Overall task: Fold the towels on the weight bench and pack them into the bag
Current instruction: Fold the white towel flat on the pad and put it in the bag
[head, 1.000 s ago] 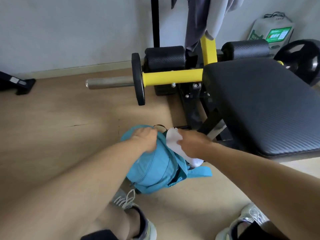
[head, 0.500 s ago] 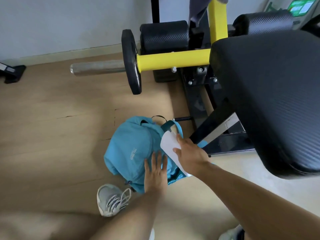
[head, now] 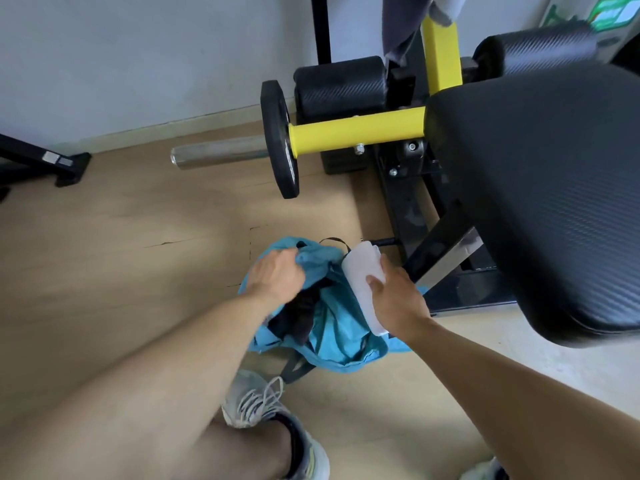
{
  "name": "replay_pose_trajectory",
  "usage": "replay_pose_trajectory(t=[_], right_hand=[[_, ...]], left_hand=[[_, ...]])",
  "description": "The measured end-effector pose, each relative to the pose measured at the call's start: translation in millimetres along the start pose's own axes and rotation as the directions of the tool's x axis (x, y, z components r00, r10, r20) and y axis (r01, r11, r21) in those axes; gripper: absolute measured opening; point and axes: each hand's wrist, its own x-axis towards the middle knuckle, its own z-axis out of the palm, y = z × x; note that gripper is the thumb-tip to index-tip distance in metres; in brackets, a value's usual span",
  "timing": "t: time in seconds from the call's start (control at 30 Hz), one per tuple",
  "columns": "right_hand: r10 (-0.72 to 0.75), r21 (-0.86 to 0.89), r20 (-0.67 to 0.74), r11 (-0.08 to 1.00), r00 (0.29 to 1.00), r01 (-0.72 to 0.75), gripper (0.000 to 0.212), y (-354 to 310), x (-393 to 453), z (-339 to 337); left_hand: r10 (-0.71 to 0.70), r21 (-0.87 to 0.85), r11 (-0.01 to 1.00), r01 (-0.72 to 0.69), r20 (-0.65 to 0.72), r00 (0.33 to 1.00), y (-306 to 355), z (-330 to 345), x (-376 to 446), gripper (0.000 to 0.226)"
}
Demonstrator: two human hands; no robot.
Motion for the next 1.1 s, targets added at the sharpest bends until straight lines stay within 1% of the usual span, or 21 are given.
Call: replay_pose_trajectory(t=[0.1, 0.2, 0.3, 0.33, 0.4, 0.47, 0.5, 0.57, 0.63, 0.67, 0.7, 0.73, 0.77, 0.8, 0.83, 0.87, 0.9, 0.97, 1.0, 1.03, 1.1], right_hand=[[-0.023, 0.05, 0.0, 0.998, 1.0, 0.023, 0.057, -5.5, -6.7, 4.3], [-0.104, 0.08, -0.009, 0.991, 0.995, 0.105, 0.057, -16.0, -14.1, 9.8], [-0.143, 0.183, 0.009, 0.973, 0.99, 0.139, 0.056, -29.1, -17.4, 16.9], [-0.128, 0.254, 0.033, 0.96, 0.991, 0.116, 0.055, -33.7, -16.9, 19.5], [-0.06, 0.383, 0.094, 0.924, 0.994, 0.019, 0.052, -42.4, -12.9, 25.8], [0.006, 0.407, 0.161, 0.911, 0.987, -0.072, 0.049, -49.3, -6.1, 34.7], [0.027, 0.399, 0.185, 0.911, 0.982, -0.1, 0.048, -52.4, -1.7, 40.5], [0.075, 0.419, 0.199, 0.895, 0.977, -0.154, 0.048, -60.1, 6.5, 52.2], [0.118, 0.479, 0.174, 0.857, 0.978, -0.188, 0.05, -70.9, 16.7, 65.4], [0.119, 0.503, 0.153, 0.845, 0.981, -0.181, 0.052, -76.6, 21.3, 72.3], [0.1, 0.518, 0.125, 0.842, 0.987, -0.151, 0.055, -82.6, 24.8, 78.9], [0.069, 0.521, 0.091, 0.847, 0.994, -0.106, 0.058, -87.7, 26.9, 85.3], [0.038, 0.51, 0.059, 0.858, 0.998, -0.062, 0.06, -92.3, 27.3, 90.3], [0.013, 0.496, 0.034, 0.868, 0.999, -0.028, 0.061, -95.2, 27.1, 95.3], [0.0, 0.487, 0.024, 0.873, 1.0, -0.011, 0.063, -97.1, 26.6, 100.2], [-0.006, 0.487, 0.025, 0.873, 1.0, -0.007, 0.063, -97.6, 25.9, 104.9], [-0.006, 0.485, 0.03, 0.874, 1.0, -0.01, 0.064, -97.7, 25.1, 110.1], [-0.013, 0.475, 0.048, 0.88, 0.999, -0.011, 0.064, -96.8, 23.2, 120.0], [-0.017, 0.48, 0.06, 0.877, 0.998, -0.014, 0.065, -95.7, 23.1, 125.8], [-0.018, 0.475, 0.074, 0.88, 0.997, -0.019, 0.065, -94.6, 23.2, 131.0], [-0.016, 0.411, 0.089, 0.911, 0.996, -0.022, 0.068, -92.3, 24.1, 140.2]], left_hand=[[0.044, -0.032, 0.999, -0.043, 0.037, 0.998, -4.6, -46.2, 17.9, 0.024], [0.124, -0.012, 0.992, -0.124, 0.038, 0.992, -2.4, -80.1, 17.7, 0.026], [0.113, -0.045, 0.993, -0.113, -0.006, 0.994, 1.2, -90.0, 8.5, 0.028], [0.09, -0.089, 0.992, -0.092, -0.031, 0.995, 1.7, -86.8, 6.5, 0.032], [0.015, -0.247, 0.969, -0.029, -0.058, 0.998, 2.2, -78.2, 5.2, 0.045], [-0.024, -0.382, 0.924, 0.009, -0.035, 0.999, 0.8, -74.8, 8.3, 0.054], [-0.031, -0.4, 0.916, 0.023, -0.014, 0.999, -1.8, -76.0, 10.9, 0.054], [-0.057, -0.354, 0.934, 0.056, 0.006, 0.998, -10.0, -80.0, 13.8, 0.047], [-0.036, -0.169, 0.985, 0.026, -0.055, 0.998, -17.6, -82.0, 12.2, 0.026], [-0.009, -0.094, 0.996, 0.002, -0.073, 0.997, -20.6, -82.1, 10.8, 0.013], [0.018, -0.034, 0.999, -0.021, -0.071, 0.997, -22.8, -81.7, 9.2, 0.007], [0.029, 0.006, 1.0, -0.029, -0.057, 0.998, -26.1, -78.0, 9.4, 0.02], [0.035, 0.056, 0.998, -0.034, -0.028, 0.999, -29.7, -74.0, 10.3, 0.04], [0.022, 0.089, 0.996, -0.024, 0.016, 1.0, -34.7, -69.0, 12.1, 0.06], [0.002, 0.112, 0.994, -0.011, 0.075, 0.997, -39.3, -64.1, 14.5, 0.073], [-0.034, 0.069, 0.997, 0.024, 0.142, 0.989, -43.7, -59.1, 16.9, 0.073], [-0.06, -0.021, 0.998, 0.066, 0.203, 0.977, -46.6, -55.4, 19.5, 0.065], [-0.066, -0.197, 0.974, 0.11, 0.22, 0.973, -48.9, -52.2, 23.7, 0.046], [-0.05, -0.231, 0.968, 0.098, 0.204, 0.978, -49.3, -53.1, 25.7, 0.038], [-0.034, -0.241, 0.967, 0.079, 0.187, 0.982, -48.8, -55.4, 26.8, 0.034], [-0.029, -0.112, 0.992, 0.049, 0.175, 0.984, -50.0, -60.0, 26.6, 0.031]])
